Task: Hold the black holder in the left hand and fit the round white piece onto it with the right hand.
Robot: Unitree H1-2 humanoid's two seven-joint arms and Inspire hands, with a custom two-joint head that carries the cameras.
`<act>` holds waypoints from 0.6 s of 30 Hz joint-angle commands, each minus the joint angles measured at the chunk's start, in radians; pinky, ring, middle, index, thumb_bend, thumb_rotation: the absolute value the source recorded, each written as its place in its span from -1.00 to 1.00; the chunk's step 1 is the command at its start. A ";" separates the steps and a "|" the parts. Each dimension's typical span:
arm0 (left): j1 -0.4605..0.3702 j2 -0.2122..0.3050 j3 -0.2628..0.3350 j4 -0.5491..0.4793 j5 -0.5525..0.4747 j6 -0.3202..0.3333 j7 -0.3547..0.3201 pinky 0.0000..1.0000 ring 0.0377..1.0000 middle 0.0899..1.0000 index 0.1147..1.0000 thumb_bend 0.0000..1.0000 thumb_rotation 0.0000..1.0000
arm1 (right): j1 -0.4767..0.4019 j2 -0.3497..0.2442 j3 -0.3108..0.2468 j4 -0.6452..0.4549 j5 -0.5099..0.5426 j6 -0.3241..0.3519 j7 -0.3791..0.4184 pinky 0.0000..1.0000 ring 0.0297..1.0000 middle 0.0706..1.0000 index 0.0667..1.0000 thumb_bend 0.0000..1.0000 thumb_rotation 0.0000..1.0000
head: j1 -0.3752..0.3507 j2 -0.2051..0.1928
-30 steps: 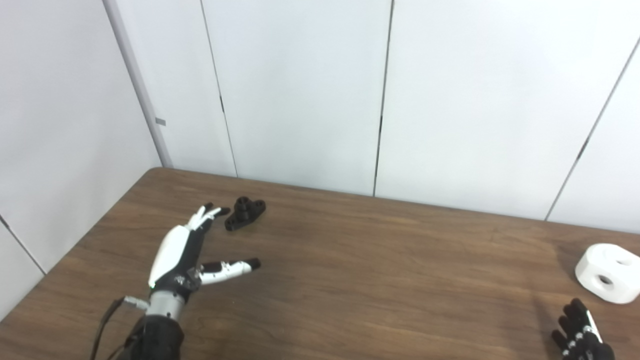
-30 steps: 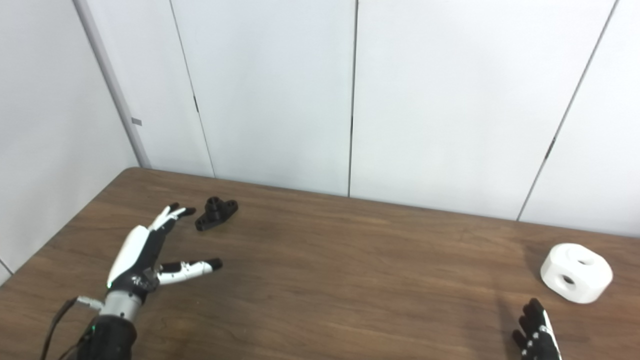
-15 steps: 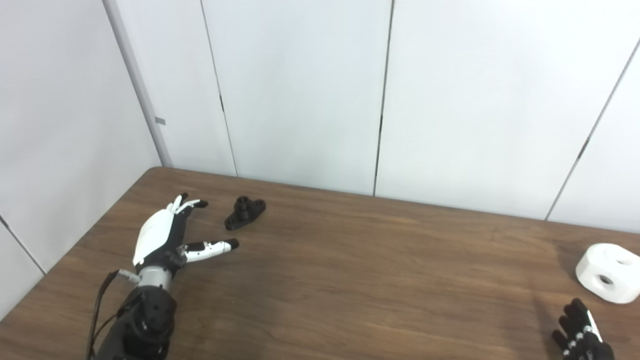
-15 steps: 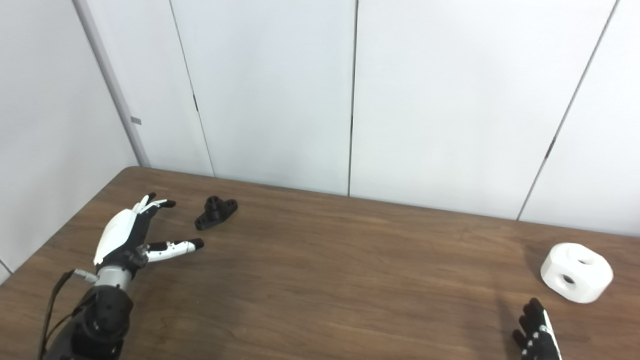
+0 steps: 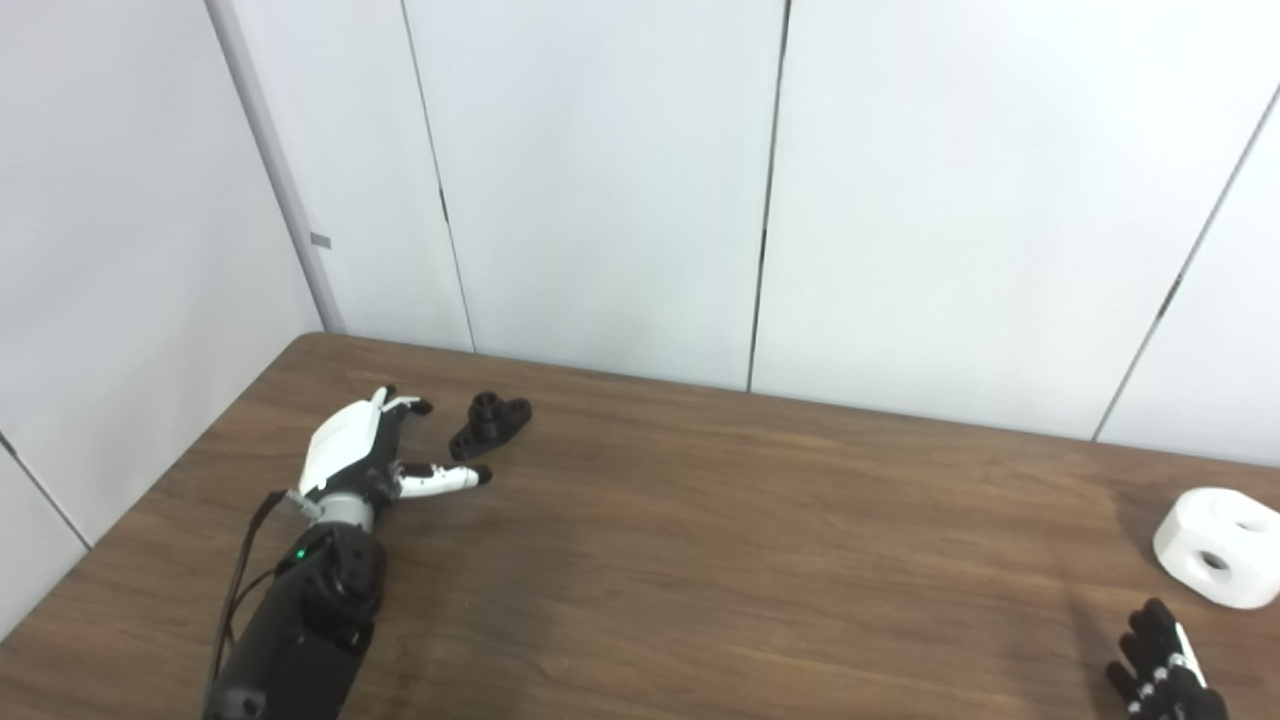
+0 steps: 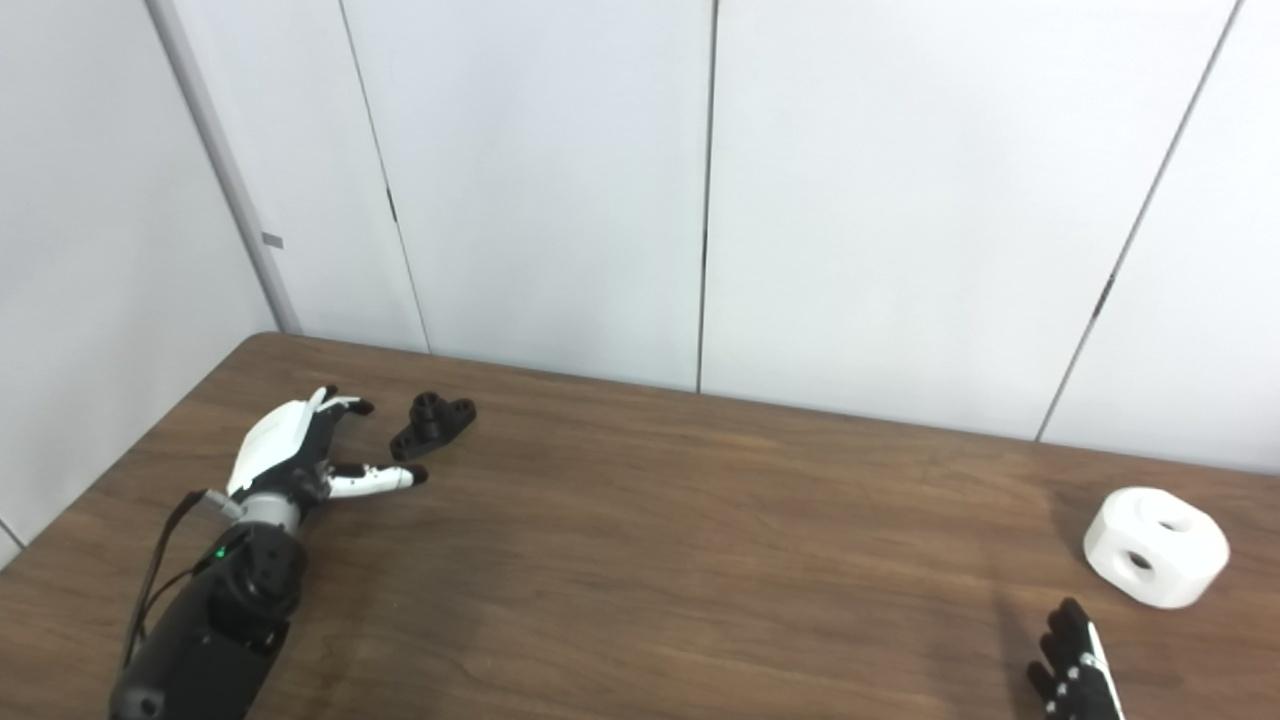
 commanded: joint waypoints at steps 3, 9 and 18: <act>-0.077 0.044 -0.008 0.045 0.009 -0.012 0.034 1.00 1.00 1.00 0.64 0.98 -0.15 | 0.013 0.003 -0.002 -0.010 -0.006 0.002 -0.012 1.00 1.00 1.00 1.00 0.32 1.00 | 0.001 0.001; -0.124 0.045 -0.024 0.125 0.001 -0.018 0.048 1.00 1.00 1.00 0.63 0.95 -0.20 | 0.016 0.003 0.003 -0.023 -0.013 0.017 -0.019 1.00 1.00 1.00 1.00 0.31 1.00 | 0.000 0.005; -0.172 0.047 -0.062 0.231 -0.021 -0.049 0.058 1.00 1.00 1.00 0.61 0.93 -0.20 | 0.021 0.006 0.007 -0.034 -0.023 0.017 -0.028 1.00 1.00 1.00 1.00 0.25 1.00 | -0.005 0.007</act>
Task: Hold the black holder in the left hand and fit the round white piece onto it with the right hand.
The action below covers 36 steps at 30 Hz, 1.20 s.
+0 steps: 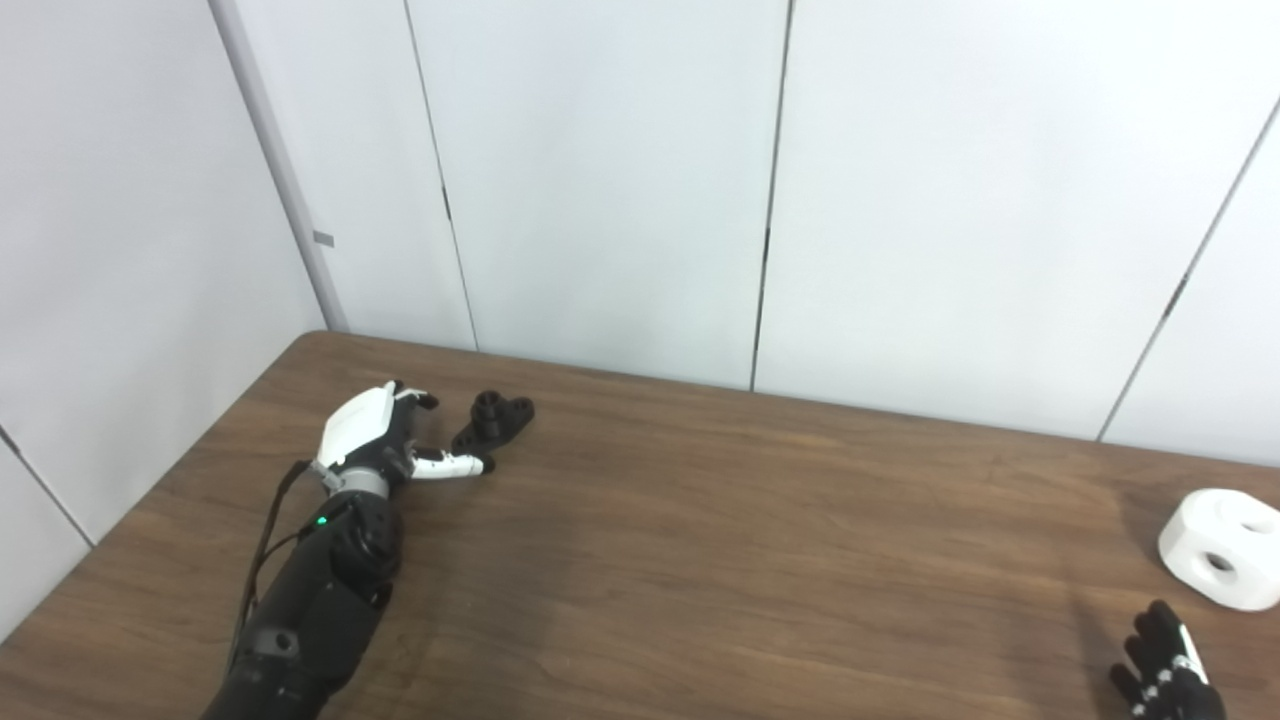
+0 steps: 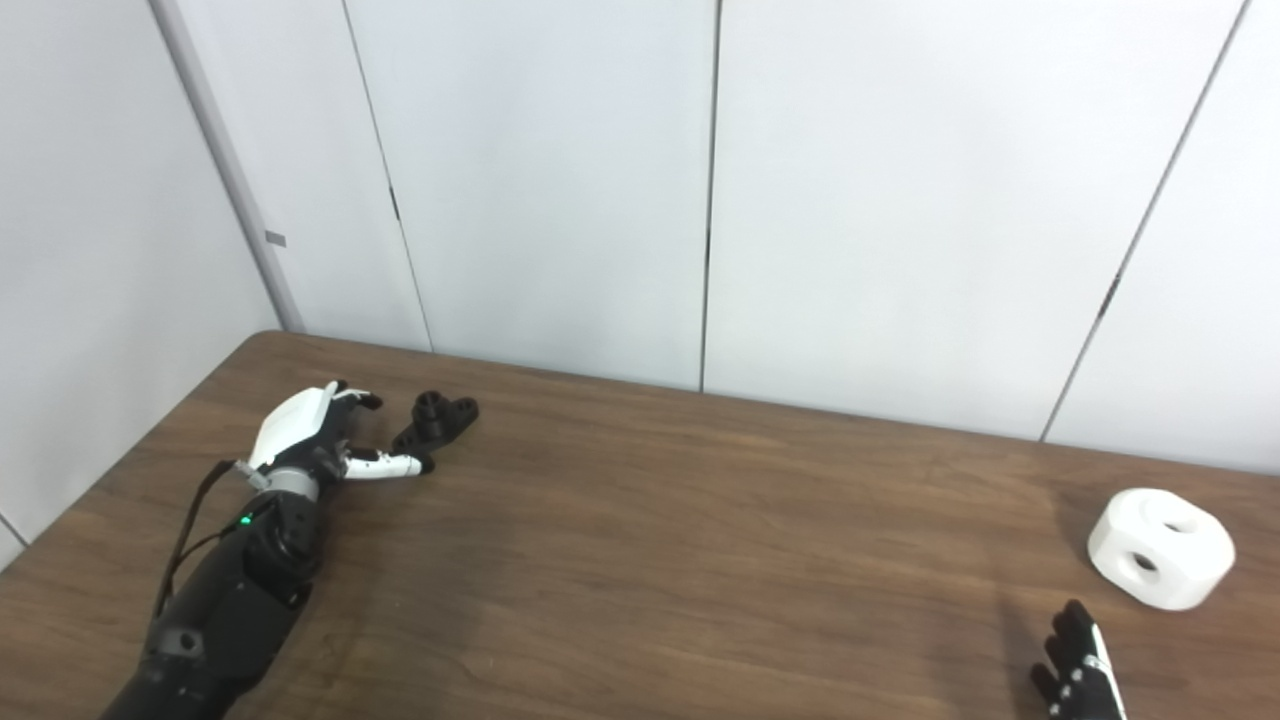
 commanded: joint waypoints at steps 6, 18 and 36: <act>-0.066 0.029 -0.011 0.021 -0.021 -0.046 0.023 1.00 1.00 1.00 0.58 0.95 -0.21 | 0.019 0.005 0.003 -0.034 -0.016 0.022 -0.011 1.00 1.00 1.00 1.00 0.21 1.00 | 0.001 0.004; -0.090 0.023 -0.050 0.058 -0.027 -0.049 0.047 1.00 1.00 1.00 0.55 0.96 -0.15 | 0.022 0.008 0.002 -0.052 -0.009 0.039 -0.011 1.00 1.00 1.00 1.00 0.19 1.00 | -0.006 0.005; -0.119 0.027 -0.087 0.115 -0.045 -0.053 0.055 1.00 1.00 1.00 0.41 0.92 -0.18 | 0.031 0.007 0.010 -0.076 -0.037 0.065 -0.022 1.00 1.00 1.00 1.00 0.21 1.00 | -0.011 0.013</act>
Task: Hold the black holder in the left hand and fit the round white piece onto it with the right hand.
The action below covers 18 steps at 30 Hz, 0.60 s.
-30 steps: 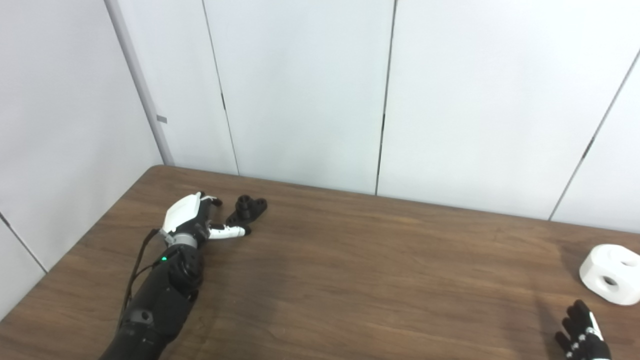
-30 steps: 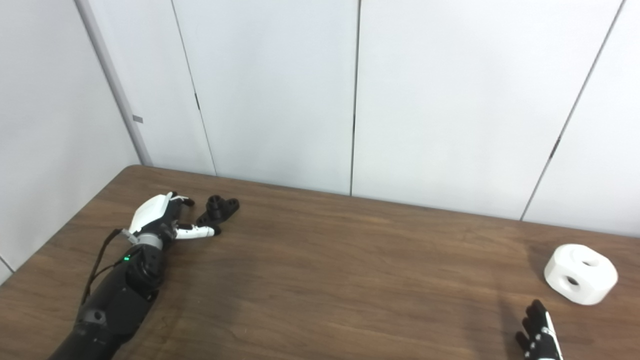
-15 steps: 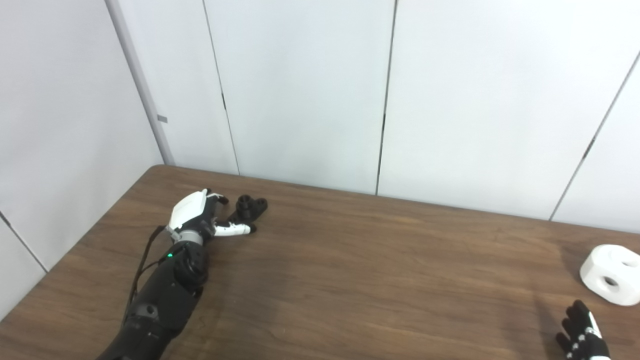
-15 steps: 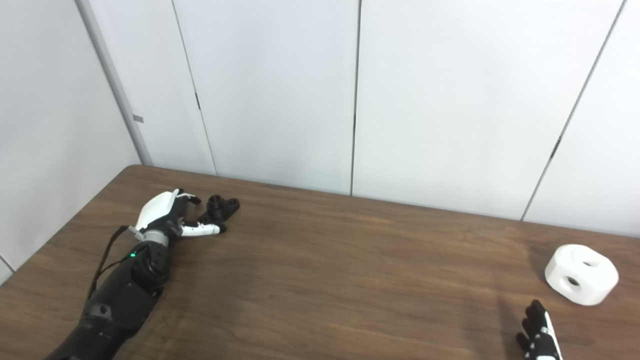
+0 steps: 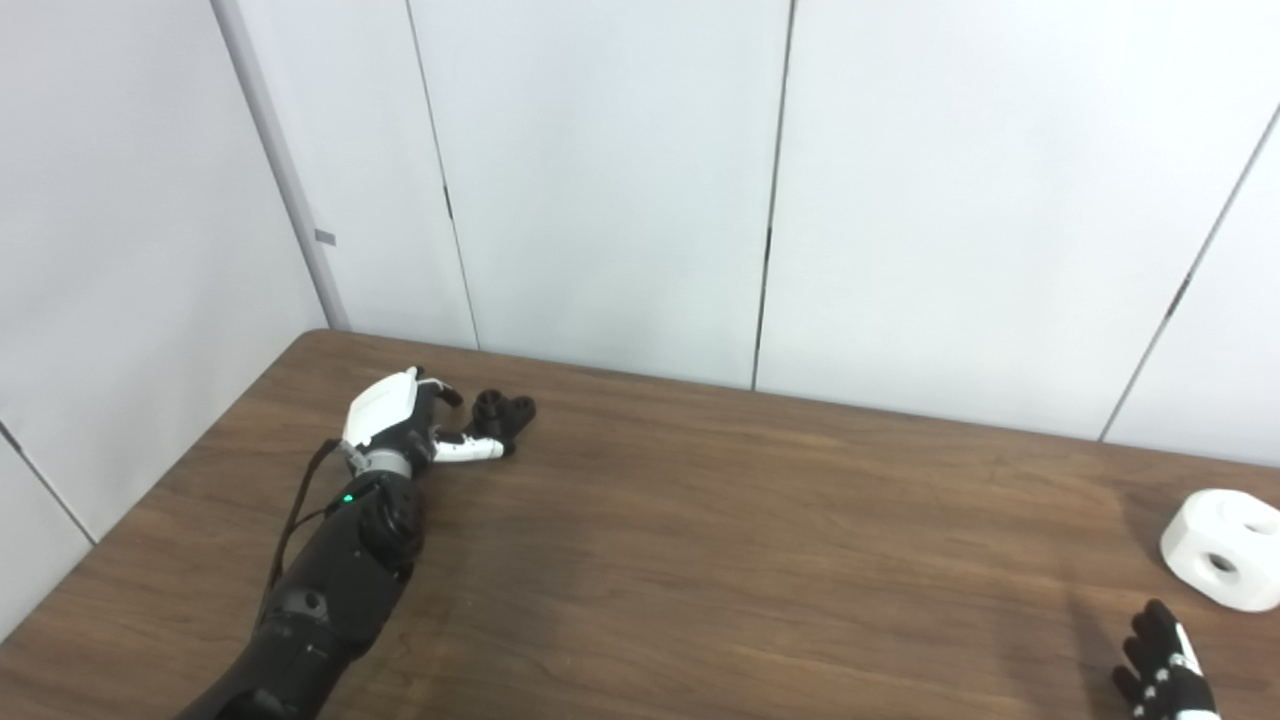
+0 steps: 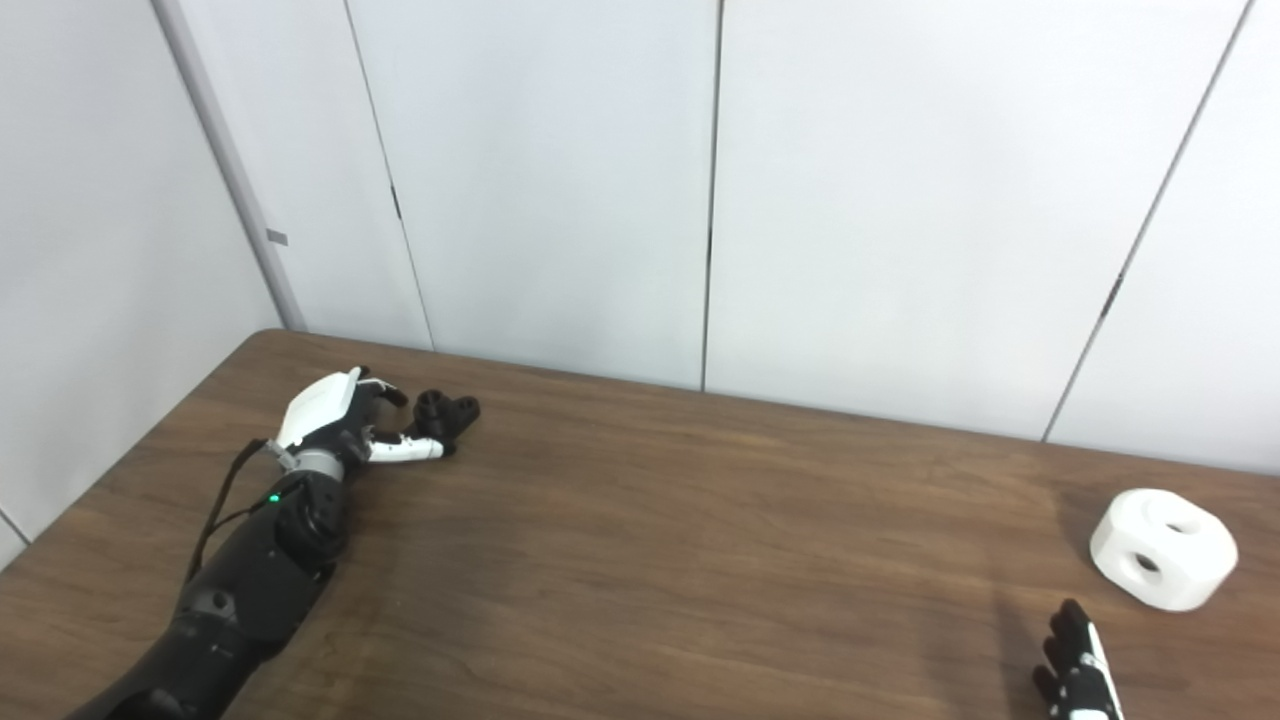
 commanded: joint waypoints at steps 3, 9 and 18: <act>-0.038 0.021 -0.009 -0.014 -0.003 -0.017 -0.011 1.00 1.00 1.00 0.42 0.90 -0.19 | 0.023 0.004 0.002 -0.029 -0.012 0.008 -0.008 1.00 1.00 1.00 1.00 0.20 1.00 | 0.001 0.003; -0.032 0.011 -0.018 -0.026 0.001 -0.026 0.003 1.00 1.00 1.00 0.41 0.87 -0.23 | 0.024 0.008 0.003 -0.039 -0.010 0.018 -0.010 1.00 1.00 1.00 1.00 0.15 1.00 | 0.000 0.008; -0.004 -0.011 -0.026 -0.078 0.017 -0.031 0.045 1.00 1.00 0.99 0.39 0.89 -0.30 | 0.023 0.008 0.005 -0.037 -0.011 0.018 -0.012 1.00 1.00 1.00 1.00 0.14 1.00 | -0.001 0.012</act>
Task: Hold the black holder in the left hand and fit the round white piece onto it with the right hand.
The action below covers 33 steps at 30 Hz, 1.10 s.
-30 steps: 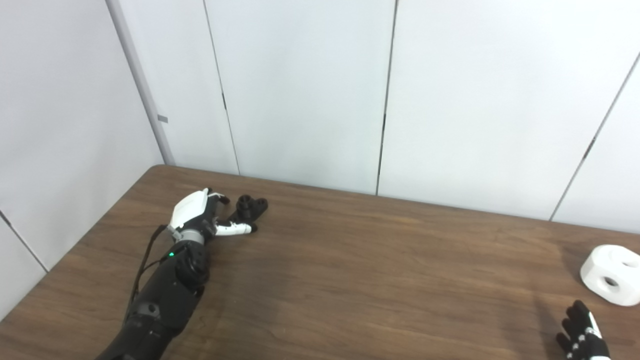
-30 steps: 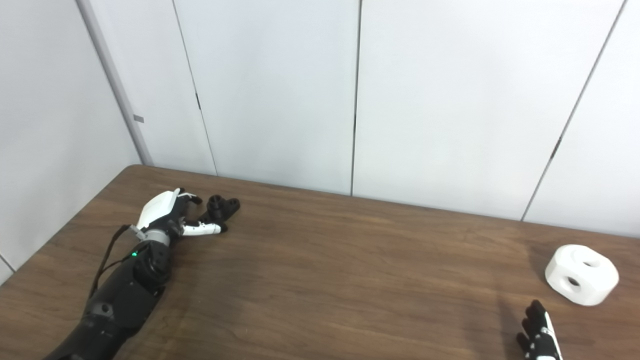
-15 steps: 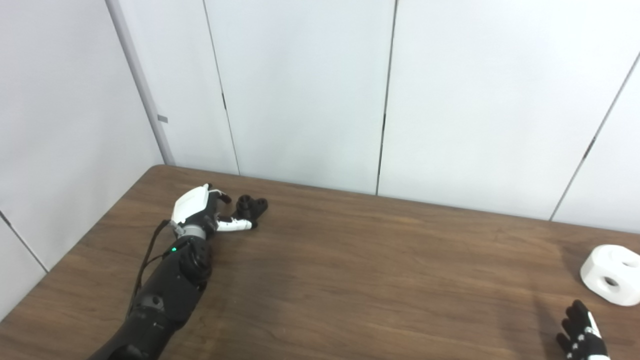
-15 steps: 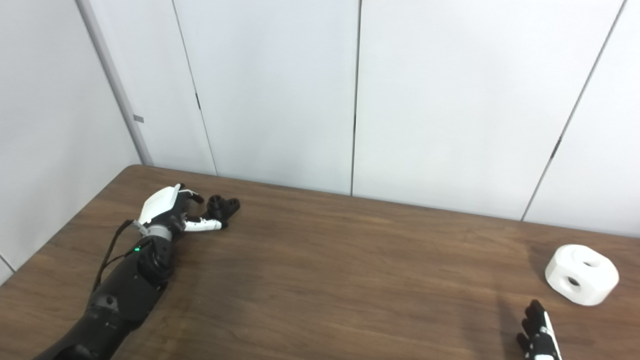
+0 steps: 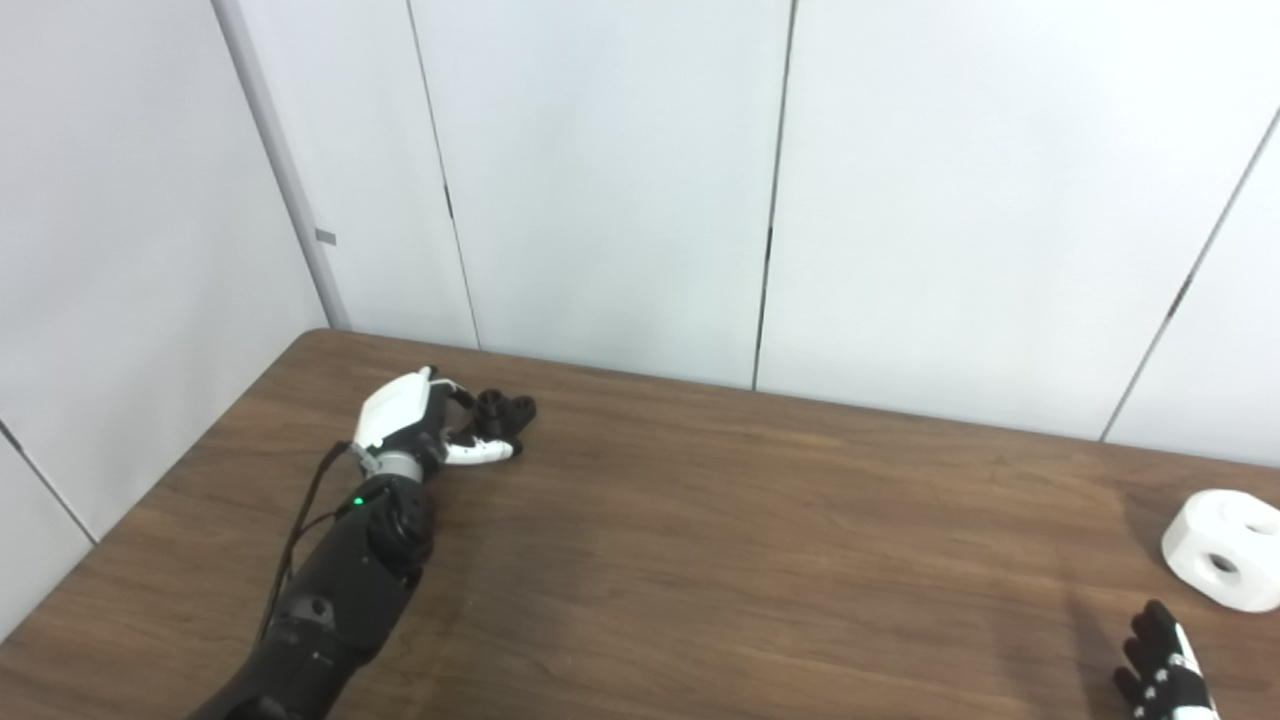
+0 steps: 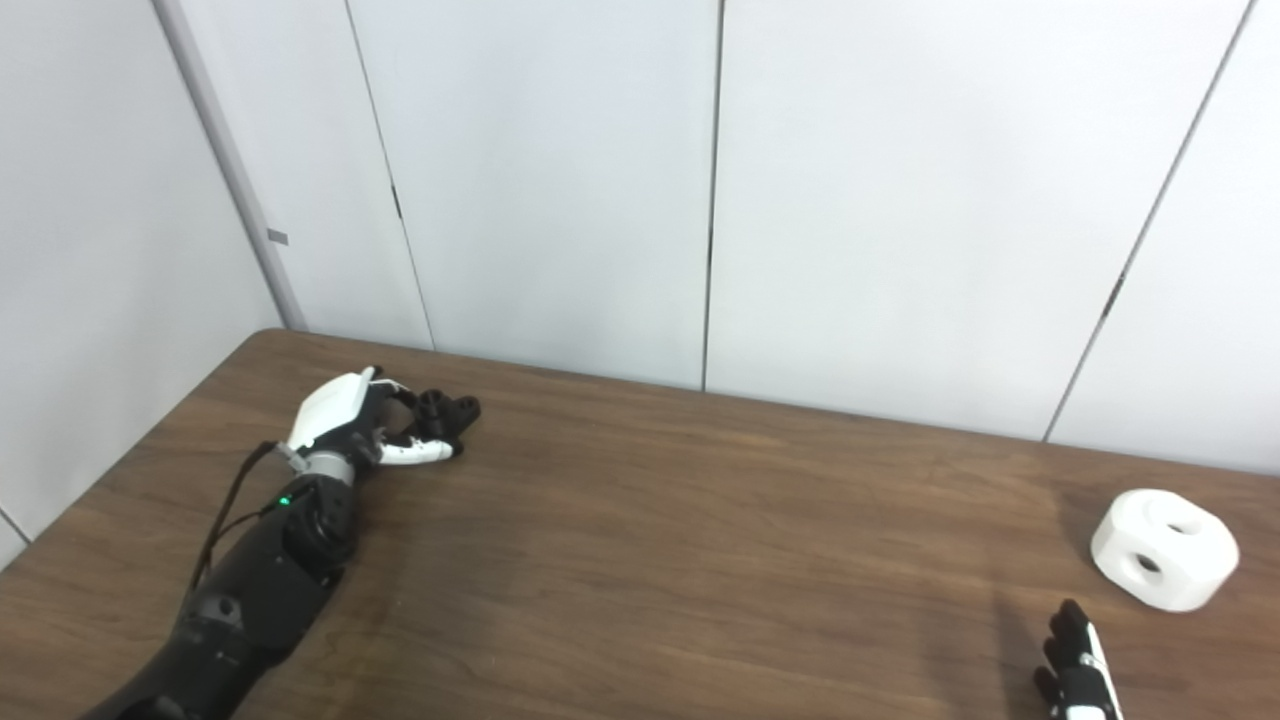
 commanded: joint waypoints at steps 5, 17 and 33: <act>-0.008 0.003 -0.003 -0.055 0.023 -0.022 0.048 1.00 1.00 0.96 0.38 0.88 -0.38 | 0.019 0.006 0.000 -0.021 -0.004 0.004 -0.005 1.00 1.00 1.00 1.00 0.14 1.00 | 0.002 0.001; 0.004 -0.004 0.001 -0.062 0.032 0.003 0.058 1.00 1.00 0.94 0.38 0.86 -0.42 | 0.016 0.002 -0.005 -0.023 0.010 0.006 -0.004 1.00 1.00 1.00 1.00 0.10 1.00 | 0.005 0.006; 0.008 0.006 0.007 -0.061 0.038 0.037 0.064 1.00 1.00 0.91 0.36 0.86 -0.39 | 0.024 -0.003 -0.007 -0.034 0.003 0.011 -0.005 1.00 1.00 1.00 1.00 0.07 1.00 | 0.014 0.016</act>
